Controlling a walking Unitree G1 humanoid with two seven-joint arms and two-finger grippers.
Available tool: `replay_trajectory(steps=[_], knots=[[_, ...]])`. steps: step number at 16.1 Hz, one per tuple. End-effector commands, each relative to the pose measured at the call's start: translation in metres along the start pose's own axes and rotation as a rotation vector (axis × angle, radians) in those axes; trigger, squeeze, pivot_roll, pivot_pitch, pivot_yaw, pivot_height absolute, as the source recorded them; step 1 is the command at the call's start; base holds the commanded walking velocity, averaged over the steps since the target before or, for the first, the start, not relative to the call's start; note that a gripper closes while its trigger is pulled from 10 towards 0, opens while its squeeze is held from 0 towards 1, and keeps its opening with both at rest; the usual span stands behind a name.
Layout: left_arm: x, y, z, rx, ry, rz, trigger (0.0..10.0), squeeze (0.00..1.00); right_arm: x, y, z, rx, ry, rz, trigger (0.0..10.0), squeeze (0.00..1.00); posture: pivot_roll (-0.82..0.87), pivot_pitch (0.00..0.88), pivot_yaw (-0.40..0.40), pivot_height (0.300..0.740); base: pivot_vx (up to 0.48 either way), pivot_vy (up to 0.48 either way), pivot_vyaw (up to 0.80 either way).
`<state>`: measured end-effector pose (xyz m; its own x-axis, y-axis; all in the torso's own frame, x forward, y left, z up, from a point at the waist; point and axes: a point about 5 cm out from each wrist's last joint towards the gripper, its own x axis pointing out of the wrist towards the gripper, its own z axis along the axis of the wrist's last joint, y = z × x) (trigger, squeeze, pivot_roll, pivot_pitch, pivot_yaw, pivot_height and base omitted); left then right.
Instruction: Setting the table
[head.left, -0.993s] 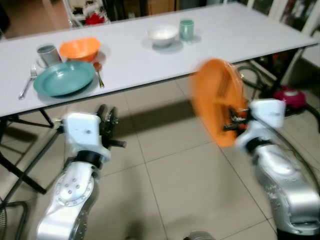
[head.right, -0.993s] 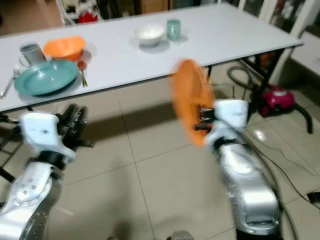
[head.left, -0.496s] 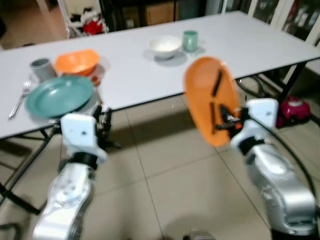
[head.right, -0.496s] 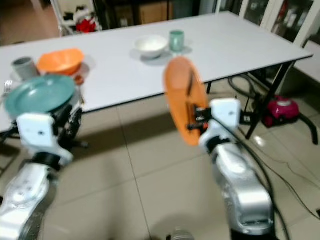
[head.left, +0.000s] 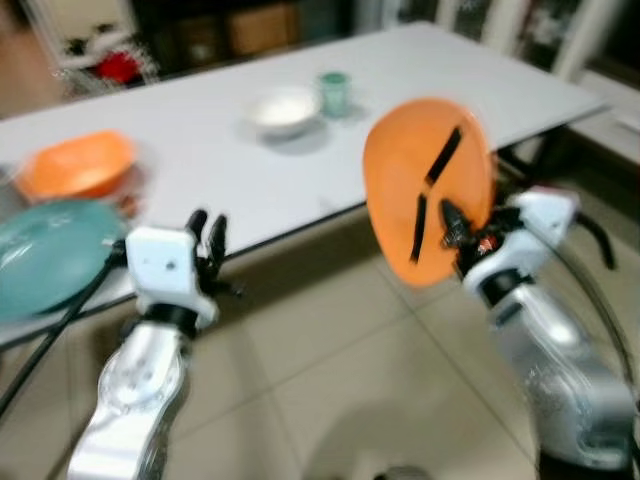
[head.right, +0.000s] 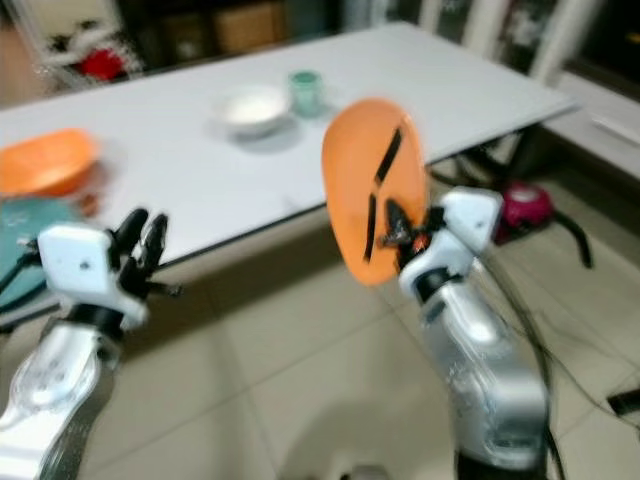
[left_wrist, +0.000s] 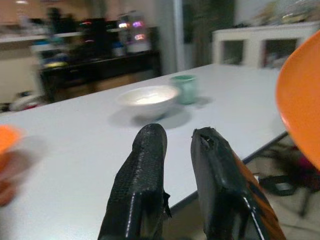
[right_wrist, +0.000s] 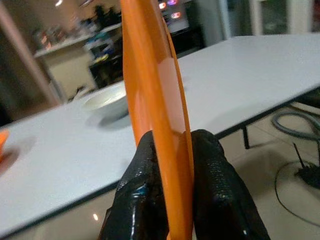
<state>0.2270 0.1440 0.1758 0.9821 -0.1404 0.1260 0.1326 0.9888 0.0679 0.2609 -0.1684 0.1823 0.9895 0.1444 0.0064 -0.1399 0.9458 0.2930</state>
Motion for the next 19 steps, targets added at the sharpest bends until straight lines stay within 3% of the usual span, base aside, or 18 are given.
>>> replay_trajectory(steps=[1, 6, 8, 9, 12, 15, 19], knots=[[-0.002, 0.008, 0.003, 0.025, -0.009, 0.022, 10.0, 0.00, 0.003, 0.017, 0.018, 0.068, -0.076, 0.102, 10.0, 0.00, -0.10, 0.047, 0.061, 0.740, 0.409, 0.000, 0.00], [-0.005, 0.009, 0.001, 0.027, 0.002, 0.022, 10.0, 0.00, 0.009, 0.018, 0.025, 0.440, -0.005, 0.255, 10.0, 0.00, -0.10, 0.053, 0.058, 0.740, 0.412, 0.000, 0.00], [-0.006, 0.009, 0.000, 0.028, 0.007, 0.023, 10.0, 0.00, 0.011, 0.011, 0.029, 0.544, -0.006, 0.237, 10.0, 0.00, -0.10, 0.054, 0.055, 0.740, 0.411, 0.000, 0.00], [-0.007, 0.009, -0.001, 0.026, 0.012, 0.024, 10.0, 0.00, 0.013, 0.000, 0.029, 0.632, -0.005, 0.186, 10.0, 0.00, -0.10, 0.057, 0.053, 0.740, 0.412, 0.000, 0.00], [-0.009, 0.007, -0.004, 0.016, 0.027, 0.009, 10.0, 0.00, 0.013, -0.013, 0.017, 0.714, 0.086, 0.106, 10.0, 0.00, -0.10, 0.061, 0.051, 0.740, 0.409, 0.000, 0.00], [-0.010, 0.001, -0.006, 0.012, 0.042, -0.032, 10.0, 0.00, 0.015, -0.029, 0.011, 0.882, 0.124, 0.018, 10.0, 0.00, -0.11, 0.070, 0.047, 0.740, 0.404, 0.000, 0.00], [-0.012, -0.018, -0.006, -0.055, 0.095, -0.223, 10.0, 0.00, 0.018, -0.038, 0.005, 0.948, 0.194, -0.033, 10.0, 0.00, -0.11, 0.080, 0.039, 0.740, 0.082, 0.000, 0.00]])
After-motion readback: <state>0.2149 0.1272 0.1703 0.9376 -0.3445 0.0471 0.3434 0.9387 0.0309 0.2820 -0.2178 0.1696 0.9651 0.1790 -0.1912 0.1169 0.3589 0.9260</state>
